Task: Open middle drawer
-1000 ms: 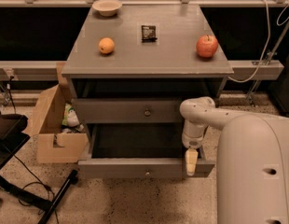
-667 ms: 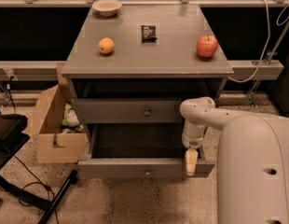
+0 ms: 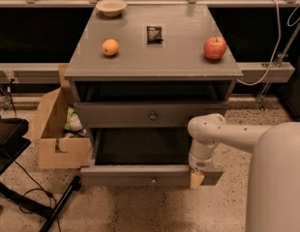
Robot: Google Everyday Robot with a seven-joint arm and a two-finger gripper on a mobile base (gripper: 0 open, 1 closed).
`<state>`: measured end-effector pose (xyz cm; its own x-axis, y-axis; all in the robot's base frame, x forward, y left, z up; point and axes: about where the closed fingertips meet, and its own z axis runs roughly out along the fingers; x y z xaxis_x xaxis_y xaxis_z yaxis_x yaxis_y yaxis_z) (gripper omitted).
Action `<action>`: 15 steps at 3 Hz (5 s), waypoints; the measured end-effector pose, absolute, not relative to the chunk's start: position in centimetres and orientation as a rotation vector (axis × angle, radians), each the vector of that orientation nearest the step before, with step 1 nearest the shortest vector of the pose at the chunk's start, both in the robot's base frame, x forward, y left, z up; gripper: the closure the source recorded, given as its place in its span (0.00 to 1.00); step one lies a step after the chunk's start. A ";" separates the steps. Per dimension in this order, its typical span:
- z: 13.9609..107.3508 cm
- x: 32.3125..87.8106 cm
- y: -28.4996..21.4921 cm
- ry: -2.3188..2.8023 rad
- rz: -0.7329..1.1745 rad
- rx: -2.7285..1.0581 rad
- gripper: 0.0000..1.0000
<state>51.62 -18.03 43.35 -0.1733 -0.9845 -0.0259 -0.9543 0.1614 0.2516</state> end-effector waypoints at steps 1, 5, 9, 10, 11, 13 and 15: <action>44.8 48.2 -17.4 -2.269 -0.339 1.828 0.72; 47.7 44.0 -16.9 -2.248 -0.273 1.773 0.51; 47.0 47.3 -16.2 -2.306 0.012 2.163 0.00; 43.8 47.4 -16.4 -2.378 -0.089 2.130 0.00; 43.8 47.4 -16.4 -2.378 -0.089 2.130 0.00; 41.5 41.0 -17.4 -2.289 -0.244 1.881 0.49; 41.5 41.0 -17.4 -2.288 -0.246 1.878 0.95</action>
Offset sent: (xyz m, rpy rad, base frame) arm -0.0905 0.0141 0.0611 -0.1116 0.1886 -0.1164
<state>40.95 -17.42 41.52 -0.1918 -0.9811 0.0273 -0.9528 0.1928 0.2344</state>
